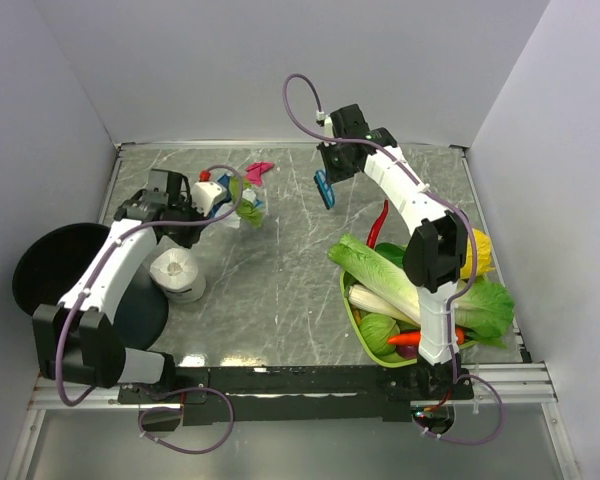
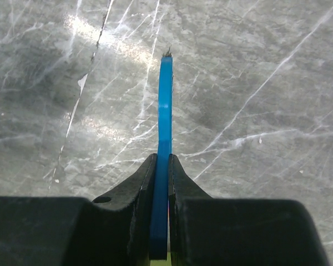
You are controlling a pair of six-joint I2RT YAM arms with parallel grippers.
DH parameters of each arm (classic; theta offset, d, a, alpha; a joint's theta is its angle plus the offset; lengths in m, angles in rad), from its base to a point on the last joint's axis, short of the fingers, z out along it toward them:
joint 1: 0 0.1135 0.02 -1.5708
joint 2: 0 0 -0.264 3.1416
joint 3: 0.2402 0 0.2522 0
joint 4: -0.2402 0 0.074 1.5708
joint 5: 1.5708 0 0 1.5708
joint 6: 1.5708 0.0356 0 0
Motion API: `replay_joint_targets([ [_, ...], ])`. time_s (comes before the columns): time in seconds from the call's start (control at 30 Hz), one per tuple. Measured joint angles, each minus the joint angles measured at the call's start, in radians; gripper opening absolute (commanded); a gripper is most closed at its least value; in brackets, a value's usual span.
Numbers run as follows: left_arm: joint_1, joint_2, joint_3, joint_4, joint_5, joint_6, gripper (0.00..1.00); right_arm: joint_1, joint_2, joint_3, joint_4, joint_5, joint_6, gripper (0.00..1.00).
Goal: Sweep away the paper scraps from the table
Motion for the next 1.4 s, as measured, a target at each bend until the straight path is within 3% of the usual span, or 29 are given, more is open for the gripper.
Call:
replay_joint_targets([
  [0.23, 0.051, -0.098, 0.058, -0.045, -0.019, -0.006, 0.01, 0.000, 0.011, -0.001, 0.000, -0.019, 0.023, 0.00],
  [0.47, 0.281, -0.206, 0.080, -0.107, -0.045, 0.001, 0.01, 0.000, 0.012, -0.025, 0.000, -0.042, 0.040, 0.00],
  [0.8, 0.489, -0.338, 0.159, -0.196, -0.010, -0.010, 0.01, 0.017, 0.044, -0.027, 0.002, -0.057, 0.063, 0.00],
  [1.4, 0.532, -0.473, 0.135, -0.309, -0.019, -0.168, 0.01, 0.079, 0.052, -0.072, 0.007, -0.098, 0.080, 0.00],
])
